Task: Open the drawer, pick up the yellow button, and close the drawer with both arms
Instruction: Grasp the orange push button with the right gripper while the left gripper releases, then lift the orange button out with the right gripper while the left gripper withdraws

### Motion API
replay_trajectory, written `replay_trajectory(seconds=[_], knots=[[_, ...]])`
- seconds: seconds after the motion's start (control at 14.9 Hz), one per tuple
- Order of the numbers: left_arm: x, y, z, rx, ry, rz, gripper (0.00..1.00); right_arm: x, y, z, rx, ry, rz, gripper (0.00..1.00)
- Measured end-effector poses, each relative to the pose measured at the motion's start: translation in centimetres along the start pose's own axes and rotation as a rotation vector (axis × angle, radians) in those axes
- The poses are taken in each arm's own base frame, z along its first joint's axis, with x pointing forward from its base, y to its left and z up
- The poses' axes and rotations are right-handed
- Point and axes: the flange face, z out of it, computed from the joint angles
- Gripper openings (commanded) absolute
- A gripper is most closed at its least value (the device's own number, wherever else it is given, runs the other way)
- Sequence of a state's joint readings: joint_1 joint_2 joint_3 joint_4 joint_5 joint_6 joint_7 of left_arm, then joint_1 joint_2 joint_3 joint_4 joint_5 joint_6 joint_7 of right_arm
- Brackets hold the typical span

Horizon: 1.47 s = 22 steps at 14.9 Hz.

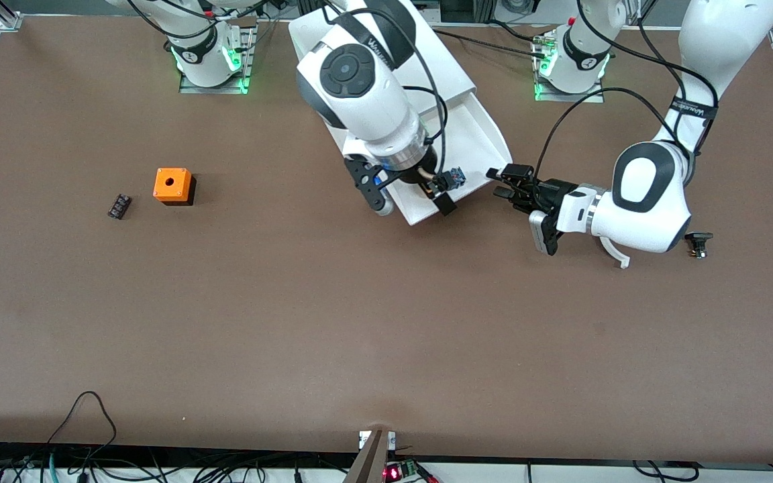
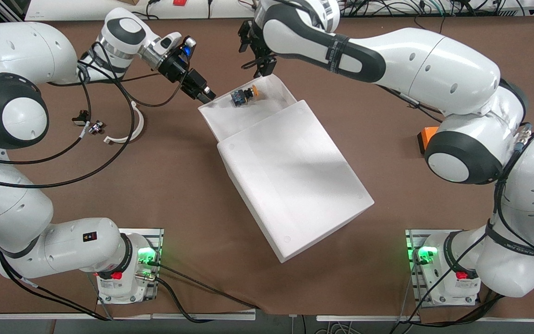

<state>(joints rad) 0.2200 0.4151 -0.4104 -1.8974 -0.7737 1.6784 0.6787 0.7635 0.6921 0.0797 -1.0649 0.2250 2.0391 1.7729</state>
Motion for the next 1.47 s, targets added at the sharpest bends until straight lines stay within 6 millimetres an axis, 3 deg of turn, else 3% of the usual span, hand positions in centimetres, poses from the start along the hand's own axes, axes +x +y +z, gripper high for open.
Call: replay_trajectory(seconds=[0.33,0.47,0.67,0.74,0.8,1.0,1.14,1.47], knots=[[0.8,3.9,-5.1,0.149,-0.112,-0.126,1.00,-3.8,2.0,4.2,-0.043,0.060,-0.038,1.00],[0.9,5.2,-7.2,0.226,-0.136,-0.179,1.00,-3.8,2.4,5.8,-0.061,0.073,-0.042,1.00],[1.2,7.1,-10.8,0.373,-0.119,-0.275,1.00,-3.2,2.4,6.7,-0.068,0.090,-0.042,0.99],[1.2,7.7,-12.1,0.428,-0.104,-0.292,1.00,-3.1,2.4,6.8,-0.070,0.093,-0.043,0.93],[1.2,8.3,-13.3,0.484,-0.092,-0.304,1.00,-3.1,2.4,6.9,-0.071,0.094,-0.043,0.81],[0.7,9.4,-16.0,0.678,-0.091,-0.313,1.00,-3.2,2.6,7.2,-0.075,0.117,-0.058,0.27],[0.7,10.5,-17.4,0.797,-0.090,-0.304,1.00,-3.3,2.7,7.3,-0.073,0.135,-0.072,0.00],[1.3,12.5,-18.4,1.052,-0.122,-0.283,1.00,-3.6,2.8,6.9,-0.085,0.140,-0.077,0.00]])
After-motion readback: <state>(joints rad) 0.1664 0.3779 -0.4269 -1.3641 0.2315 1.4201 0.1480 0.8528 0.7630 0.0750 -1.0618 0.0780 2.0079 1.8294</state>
